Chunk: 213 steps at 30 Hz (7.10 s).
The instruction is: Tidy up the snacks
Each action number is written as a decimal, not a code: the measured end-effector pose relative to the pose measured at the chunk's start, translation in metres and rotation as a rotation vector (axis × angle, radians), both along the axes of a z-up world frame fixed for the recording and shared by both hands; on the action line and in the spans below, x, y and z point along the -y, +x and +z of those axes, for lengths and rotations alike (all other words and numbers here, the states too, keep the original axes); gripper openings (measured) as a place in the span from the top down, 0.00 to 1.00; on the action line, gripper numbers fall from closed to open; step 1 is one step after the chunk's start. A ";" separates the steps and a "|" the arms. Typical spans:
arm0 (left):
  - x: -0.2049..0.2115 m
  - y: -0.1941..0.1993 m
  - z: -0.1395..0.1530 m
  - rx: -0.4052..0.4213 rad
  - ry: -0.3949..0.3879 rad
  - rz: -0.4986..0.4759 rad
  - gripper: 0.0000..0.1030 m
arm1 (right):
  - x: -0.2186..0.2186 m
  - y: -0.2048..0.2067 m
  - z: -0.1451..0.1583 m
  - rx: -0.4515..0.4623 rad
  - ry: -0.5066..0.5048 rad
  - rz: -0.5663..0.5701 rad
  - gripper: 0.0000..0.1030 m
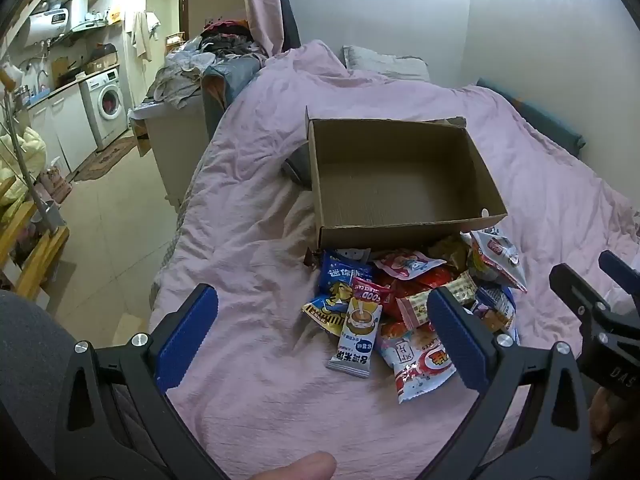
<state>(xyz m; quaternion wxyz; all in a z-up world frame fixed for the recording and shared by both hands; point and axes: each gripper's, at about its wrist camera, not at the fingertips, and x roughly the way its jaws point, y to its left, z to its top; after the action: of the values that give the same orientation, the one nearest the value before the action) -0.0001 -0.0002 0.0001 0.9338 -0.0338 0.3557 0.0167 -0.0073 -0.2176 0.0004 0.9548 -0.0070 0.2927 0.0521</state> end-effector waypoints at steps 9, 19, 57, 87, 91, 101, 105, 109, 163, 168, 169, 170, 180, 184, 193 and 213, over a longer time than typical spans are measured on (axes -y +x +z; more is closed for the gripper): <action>0.000 0.000 0.000 0.003 -0.001 -0.001 0.00 | 0.000 0.000 -0.001 -0.013 0.012 -0.001 0.00; 0.000 0.000 0.000 0.004 0.002 0.000 0.00 | 0.000 0.000 -0.002 -0.014 0.012 -0.001 0.00; -0.001 -0.002 0.000 -0.001 0.003 0.000 0.00 | -0.002 -0.001 -0.003 -0.016 0.019 0.003 0.00; -0.002 -0.002 -0.001 -0.005 0.001 0.000 0.00 | -0.002 0.000 -0.004 -0.019 0.021 0.004 0.00; -0.003 -0.003 -0.003 -0.012 0.000 -0.003 0.00 | -0.002 0.000 -0.003 -0.022 0.023 0.004 0.00; -0.007 0.006 -0.010 -0.090 -0.031 0.026 0.00 | 0.052 0.078 -0.011 -0.384 0.346 0.021 0.00; -0.017 0.019 -0.009 -0.160 -0.035 0.039 0.00 | 0.057 0.121 -0.035 -0.585 0.405 0.046 0.00; -0.030 0.042 -0.009 -0.264 -0.052 0.057 0.00 | 0.057 0.146 -0.058 -0.702 0.453 0.025 0.00; 0.030 0.108 -0.042 -0.492 -0.047 -0.122 0.75 | 0.088 0.133 -0.056 -0.526 0.429 0.132 0.35; 0.028 0.116 -0.026 -0.441 -0.054 -0.117 0.75 | 0.098 0.133 -0.032 -0.402 0.458 0.136 0.35; 0.028 0.118 -0.023 -0.430 -0.054 -0.118 0.75 | 0.097 0.133 -0.029 -0.385 0.461 0.141 0.35; 0.028 0.121 -0.021 -0.421 -0.052 -0.119 0.75 | 0.097 0.134 -0.026 -0.370 0.460 0.145 0.35; 0.026 0.154 0.001 -0.327 -0.044 -0.134 0.75 | 0.077 0.164 -0.011 -0.291 0.396 0.178 0.35; 0.027 0.176 0.002 -0.301 -0.047 -0.138 0.75 | 0.071 0.184 -0.016 -0.295 0.374 0.169 0.35; 0.032 0.212 -0.014 -0.181 0.013 -0.162 0.74 | 0.047 0.221 -0.036 -0.300 0.271 0.182 0.35; 0.034 0.237 -0.046 -0.246 -0.063 -0.132 0.74 | 0.017 0.244 -0.061 -0.369 0.183 0.192 0.35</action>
<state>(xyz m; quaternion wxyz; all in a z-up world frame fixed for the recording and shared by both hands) 0.2367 -0.0339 -0.0454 0.8808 -0.0374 0.4692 -0.0517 0.2366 -0.2341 -0.0604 0.8724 0.0613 0.4543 0.1694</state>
